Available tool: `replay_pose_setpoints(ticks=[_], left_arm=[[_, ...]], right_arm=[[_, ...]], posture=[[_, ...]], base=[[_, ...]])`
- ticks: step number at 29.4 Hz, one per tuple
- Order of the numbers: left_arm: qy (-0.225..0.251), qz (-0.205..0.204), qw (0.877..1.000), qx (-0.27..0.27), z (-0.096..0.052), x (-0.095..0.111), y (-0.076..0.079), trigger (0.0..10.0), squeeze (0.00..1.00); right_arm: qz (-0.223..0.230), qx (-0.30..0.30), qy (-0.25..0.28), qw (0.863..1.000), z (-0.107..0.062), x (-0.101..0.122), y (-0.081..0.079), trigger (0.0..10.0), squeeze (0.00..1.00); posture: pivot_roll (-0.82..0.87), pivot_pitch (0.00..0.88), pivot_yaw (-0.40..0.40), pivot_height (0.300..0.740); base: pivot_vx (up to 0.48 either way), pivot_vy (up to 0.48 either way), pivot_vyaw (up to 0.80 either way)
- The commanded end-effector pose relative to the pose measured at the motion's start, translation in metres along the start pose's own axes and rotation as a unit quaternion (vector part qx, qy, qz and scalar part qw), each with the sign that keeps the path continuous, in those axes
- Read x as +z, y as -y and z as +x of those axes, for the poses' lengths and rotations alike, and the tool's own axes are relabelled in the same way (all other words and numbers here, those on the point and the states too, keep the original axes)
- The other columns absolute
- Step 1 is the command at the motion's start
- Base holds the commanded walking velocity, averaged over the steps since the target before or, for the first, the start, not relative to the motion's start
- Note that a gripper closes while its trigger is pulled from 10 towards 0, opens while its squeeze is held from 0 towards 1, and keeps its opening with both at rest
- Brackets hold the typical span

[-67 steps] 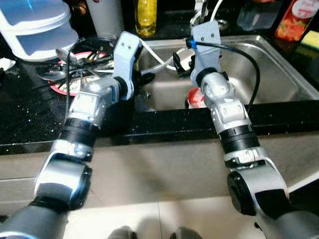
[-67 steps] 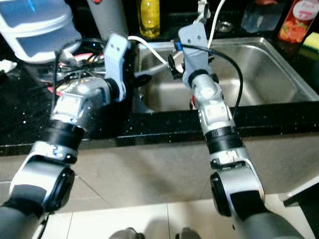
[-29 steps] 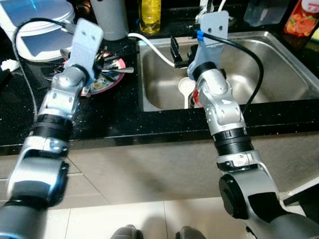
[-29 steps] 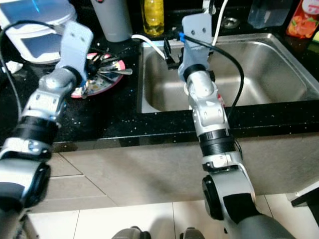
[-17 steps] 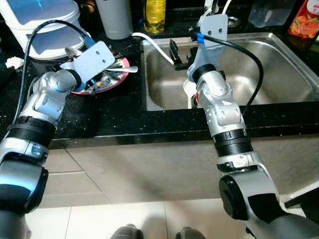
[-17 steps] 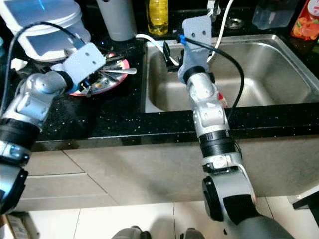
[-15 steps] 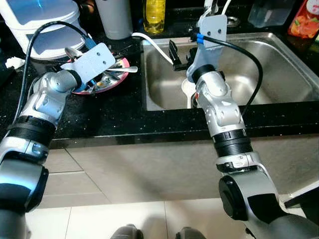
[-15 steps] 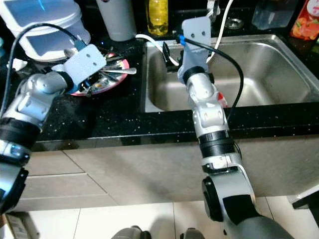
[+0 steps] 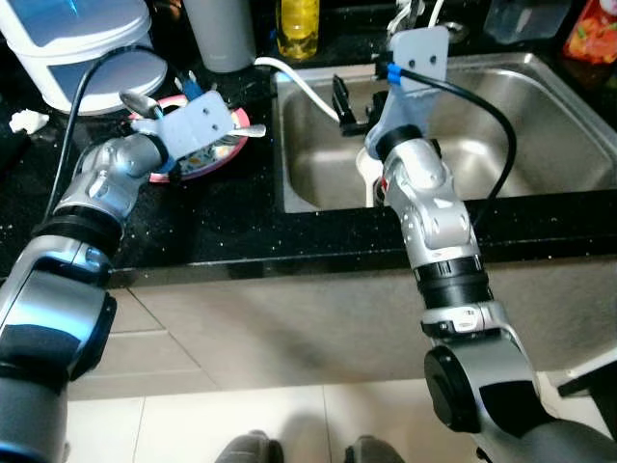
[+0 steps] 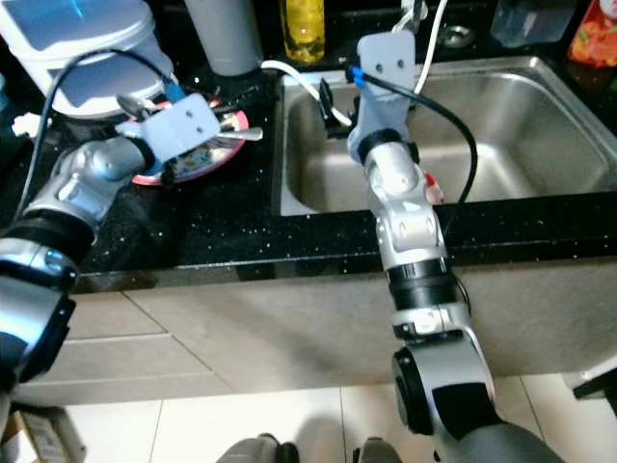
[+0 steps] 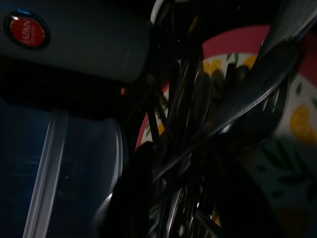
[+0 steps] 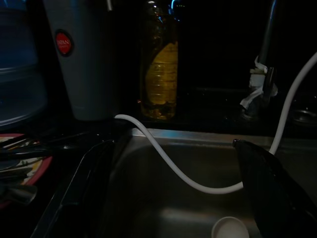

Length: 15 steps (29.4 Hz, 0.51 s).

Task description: Kitchen organization

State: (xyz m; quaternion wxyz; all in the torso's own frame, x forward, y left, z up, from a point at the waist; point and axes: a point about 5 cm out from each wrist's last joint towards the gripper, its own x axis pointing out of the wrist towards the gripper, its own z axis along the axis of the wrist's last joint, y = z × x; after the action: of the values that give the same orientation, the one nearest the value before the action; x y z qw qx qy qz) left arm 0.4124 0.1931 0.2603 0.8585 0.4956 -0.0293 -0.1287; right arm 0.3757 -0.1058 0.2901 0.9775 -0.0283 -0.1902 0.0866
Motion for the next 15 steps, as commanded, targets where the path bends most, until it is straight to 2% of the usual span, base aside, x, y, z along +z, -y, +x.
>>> replay_pose_setpoints(ticks=[1,2,9,15], left_arm=[[-0.009,0.005,1.0,-0.021,0.002,-0.003,0.012,1.5,0.0],[-0.004,0.005,1.0,-0.02,0.004,0.0,0.013,0.0,0.0],[0.032,0.018,0.999,-0.004,0.006,0.014,0.004,0.0,0.0],[0.056,0.046,0.997,0.028,0.004,0.023,-0.009,0.2,0.0]], right_arm=[[0.0,0.003,0.0,1.0,-0.002,0.001,-0.003,10.0,0.0],[-0.001,0.001,0.0,1.0,-0.003,0.001,-0.002,10.0,0.0],[0.0,-0.008,-0.003,1.0,-0.006,-0.001,0.001,10.0,0.0],[0.004,-0.002,-0.002,1.0,-0.004,0.0,-0.002,10.0,0.0]], posture=[[0.05,0.141,0.119,0.74],[0.04,0.143,0.126,0.74],[0.05,0.123,0.123,0.74],[0.07,0.1,0.099,0.74]], base=[[0.0,0.0,0.0],[0.0,0.0,0.0],[0.0,0.0,0.0],[0.0,0.0,0.0]])
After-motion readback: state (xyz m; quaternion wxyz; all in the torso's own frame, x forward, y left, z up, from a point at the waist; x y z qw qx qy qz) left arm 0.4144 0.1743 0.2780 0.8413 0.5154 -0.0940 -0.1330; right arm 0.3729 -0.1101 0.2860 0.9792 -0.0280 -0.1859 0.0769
